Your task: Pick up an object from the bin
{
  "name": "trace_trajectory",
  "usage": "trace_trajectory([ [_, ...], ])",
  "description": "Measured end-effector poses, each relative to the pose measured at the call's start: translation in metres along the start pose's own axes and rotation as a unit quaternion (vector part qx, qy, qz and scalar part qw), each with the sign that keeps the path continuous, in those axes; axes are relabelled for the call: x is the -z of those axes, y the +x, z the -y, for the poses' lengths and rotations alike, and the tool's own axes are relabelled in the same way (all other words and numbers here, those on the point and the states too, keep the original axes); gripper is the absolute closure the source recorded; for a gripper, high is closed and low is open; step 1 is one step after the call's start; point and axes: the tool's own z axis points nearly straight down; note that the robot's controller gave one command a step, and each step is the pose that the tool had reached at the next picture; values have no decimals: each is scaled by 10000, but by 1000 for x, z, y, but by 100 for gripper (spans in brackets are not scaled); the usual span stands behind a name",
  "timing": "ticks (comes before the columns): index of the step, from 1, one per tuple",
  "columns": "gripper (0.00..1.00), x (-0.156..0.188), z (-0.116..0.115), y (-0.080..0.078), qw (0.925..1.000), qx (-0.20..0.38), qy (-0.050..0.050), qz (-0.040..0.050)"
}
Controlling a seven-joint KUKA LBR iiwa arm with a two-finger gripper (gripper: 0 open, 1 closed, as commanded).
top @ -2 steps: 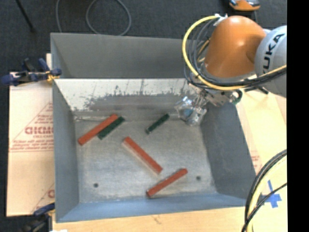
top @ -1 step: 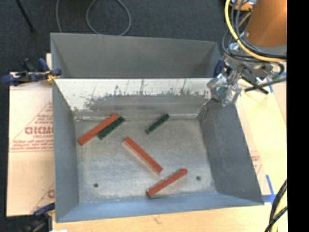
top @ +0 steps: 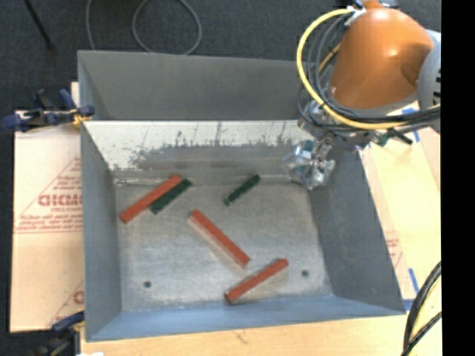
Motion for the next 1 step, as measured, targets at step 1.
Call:
trace_trajectory([
  [1,100,-21,-68,-1,9949,-1007,-7,5],
])
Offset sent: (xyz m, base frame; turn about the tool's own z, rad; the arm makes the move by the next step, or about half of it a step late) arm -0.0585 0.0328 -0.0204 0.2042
